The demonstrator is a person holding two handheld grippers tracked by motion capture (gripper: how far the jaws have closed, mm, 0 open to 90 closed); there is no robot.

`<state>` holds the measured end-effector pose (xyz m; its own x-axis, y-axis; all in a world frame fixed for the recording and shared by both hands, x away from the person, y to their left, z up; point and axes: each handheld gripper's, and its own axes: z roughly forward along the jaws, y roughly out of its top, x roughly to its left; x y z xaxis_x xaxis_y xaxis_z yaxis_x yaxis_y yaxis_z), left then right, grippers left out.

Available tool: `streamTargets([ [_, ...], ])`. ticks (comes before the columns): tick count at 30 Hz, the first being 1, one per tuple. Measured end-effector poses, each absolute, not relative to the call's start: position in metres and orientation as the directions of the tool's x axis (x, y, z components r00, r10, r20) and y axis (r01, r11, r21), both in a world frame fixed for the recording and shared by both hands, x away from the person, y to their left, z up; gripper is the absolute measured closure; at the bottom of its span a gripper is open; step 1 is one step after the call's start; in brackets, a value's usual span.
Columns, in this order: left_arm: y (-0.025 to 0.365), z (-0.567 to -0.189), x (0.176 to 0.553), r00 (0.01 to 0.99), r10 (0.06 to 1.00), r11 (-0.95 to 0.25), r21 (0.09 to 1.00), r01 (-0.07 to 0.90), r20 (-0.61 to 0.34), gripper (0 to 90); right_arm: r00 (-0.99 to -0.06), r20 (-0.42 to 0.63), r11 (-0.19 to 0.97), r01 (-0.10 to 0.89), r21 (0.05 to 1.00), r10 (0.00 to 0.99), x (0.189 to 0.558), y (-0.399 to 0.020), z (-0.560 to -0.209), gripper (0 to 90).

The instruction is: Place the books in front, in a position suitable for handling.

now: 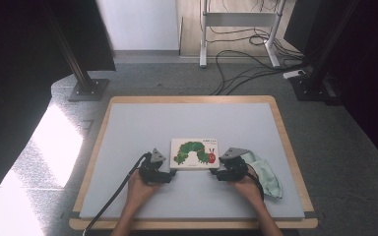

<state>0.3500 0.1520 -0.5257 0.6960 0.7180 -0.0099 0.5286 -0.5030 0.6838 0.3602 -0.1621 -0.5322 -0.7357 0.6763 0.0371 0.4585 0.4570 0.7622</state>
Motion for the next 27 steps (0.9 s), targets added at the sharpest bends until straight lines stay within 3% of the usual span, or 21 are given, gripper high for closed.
streamTargets([
  [10,0.159,-0.512,0.334,0.716,0.698,-0.509,0.713,0.482,0.013,8.5,-0.759,0.017,0.479,0.428,0.766,0.651,0.35,-0.16,-0.515,14.3],
  [17,0.162,-0.507,0.326,0.727,0.686,-0.526,0.706,0.474,0.024,0.5,-0.752,-0.01,0.484,0.414,0.771,0.659,0.34,-0.168,-0.502,11.7],
  [27,0.184,-0.501,0.316,0.701,0.712,-0.509,0.711,0.485,0.031,0.0,-0.714,-0.002,0.439,0.428,0.79,0.7,0.327,-0.195,-0.479,8.2],
])
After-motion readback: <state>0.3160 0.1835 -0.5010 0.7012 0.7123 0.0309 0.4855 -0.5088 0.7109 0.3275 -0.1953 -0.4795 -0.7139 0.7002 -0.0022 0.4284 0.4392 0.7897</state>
